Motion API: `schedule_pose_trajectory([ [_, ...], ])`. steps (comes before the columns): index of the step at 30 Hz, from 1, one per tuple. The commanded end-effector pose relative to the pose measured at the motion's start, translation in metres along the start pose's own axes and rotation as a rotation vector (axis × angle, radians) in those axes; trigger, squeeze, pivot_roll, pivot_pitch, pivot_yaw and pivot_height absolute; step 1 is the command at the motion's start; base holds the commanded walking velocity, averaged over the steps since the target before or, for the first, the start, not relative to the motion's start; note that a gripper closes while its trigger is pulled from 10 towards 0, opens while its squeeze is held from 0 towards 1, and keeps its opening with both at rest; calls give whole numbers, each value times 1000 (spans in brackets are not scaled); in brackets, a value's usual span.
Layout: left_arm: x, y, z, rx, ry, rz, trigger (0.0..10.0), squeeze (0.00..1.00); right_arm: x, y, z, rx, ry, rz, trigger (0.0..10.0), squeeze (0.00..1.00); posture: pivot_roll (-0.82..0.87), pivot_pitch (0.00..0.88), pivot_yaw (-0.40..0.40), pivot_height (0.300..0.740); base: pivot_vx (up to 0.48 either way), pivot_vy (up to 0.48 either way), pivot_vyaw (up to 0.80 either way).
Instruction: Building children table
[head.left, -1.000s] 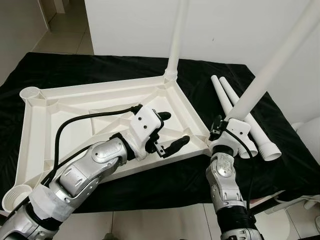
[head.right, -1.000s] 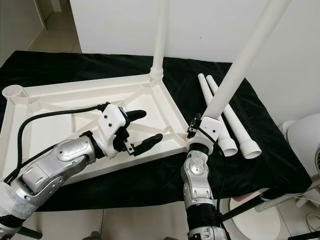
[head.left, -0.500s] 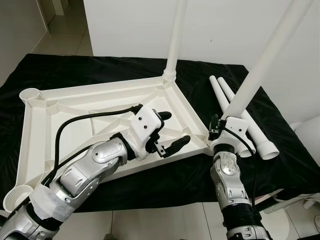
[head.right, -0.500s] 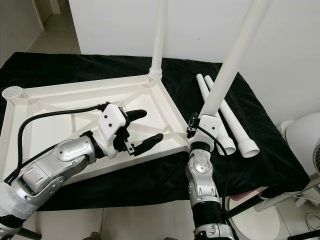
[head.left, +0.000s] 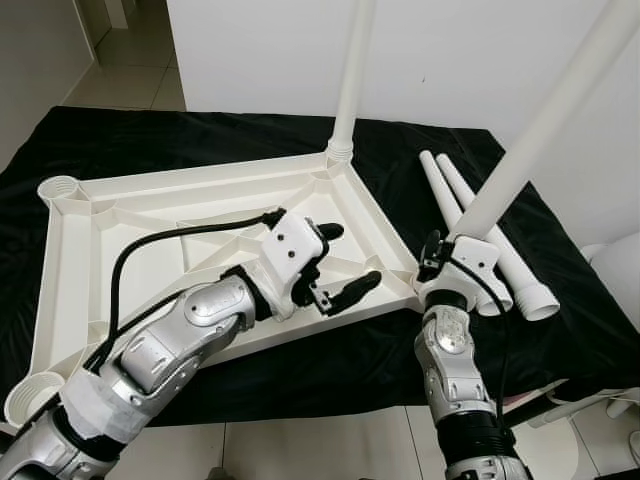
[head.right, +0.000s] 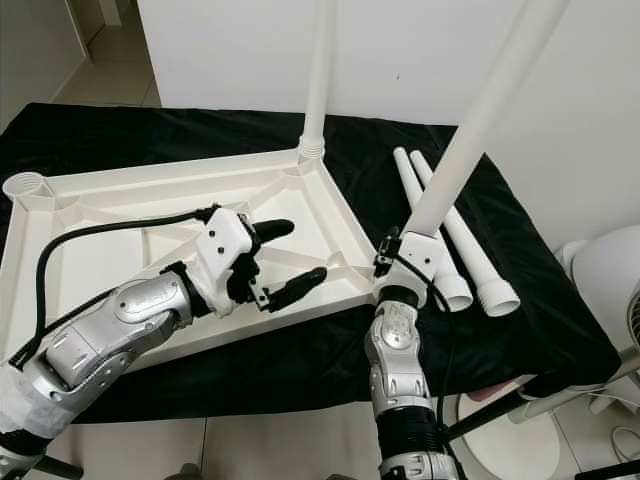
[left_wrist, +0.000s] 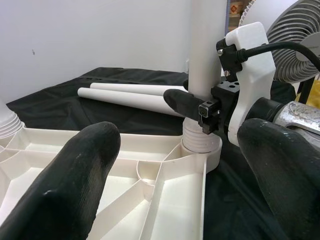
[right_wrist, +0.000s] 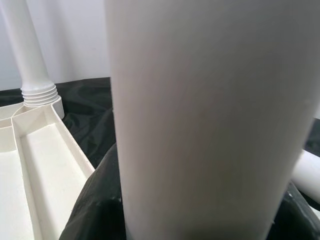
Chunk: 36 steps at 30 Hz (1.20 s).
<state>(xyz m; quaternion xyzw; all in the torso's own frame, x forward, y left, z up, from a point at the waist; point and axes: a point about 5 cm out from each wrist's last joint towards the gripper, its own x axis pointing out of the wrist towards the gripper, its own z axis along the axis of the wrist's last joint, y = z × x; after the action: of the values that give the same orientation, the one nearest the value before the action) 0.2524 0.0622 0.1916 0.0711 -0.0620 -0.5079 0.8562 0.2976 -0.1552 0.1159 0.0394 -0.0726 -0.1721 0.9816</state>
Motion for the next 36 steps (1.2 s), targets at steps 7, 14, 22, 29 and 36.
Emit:
schedule_pose_trajectory([
  [7, 1, -16, 2, 11, -11, -277, 10000, 0, -6, -19, -18, -35, 73, -18, 10000, 1000, 51, 13, -52, 740, 0, 0, 0],
  [14, 3, -16, 3, 10, -18, -273, 10000, 0, 2, -18, -3, -55, -6, 179, 10000, 0, 43, 13, -51, 740, 0, 0, 0],
  [22, 6, -15, 4, 11, -26, -272, 10000, 0, 17, -40, 18, -112, -74, 434, 10000, 0, 34, 10, -50, 740, 0, 0, 0],
  [29, 7, -15, 4, 13, -32, -269, 10000, 0, 24, -42, 24, -96, -57, 612, 0, 0, 29, 5, -45, 740, 0, 0, 0],
  [36, 9, -13, 6, 18, -38, -264, 10000, 0, 32, -38, 27, -78, -30, 720, 0, 0, 40, 4, -54, 740, 0, 0, 0],
])
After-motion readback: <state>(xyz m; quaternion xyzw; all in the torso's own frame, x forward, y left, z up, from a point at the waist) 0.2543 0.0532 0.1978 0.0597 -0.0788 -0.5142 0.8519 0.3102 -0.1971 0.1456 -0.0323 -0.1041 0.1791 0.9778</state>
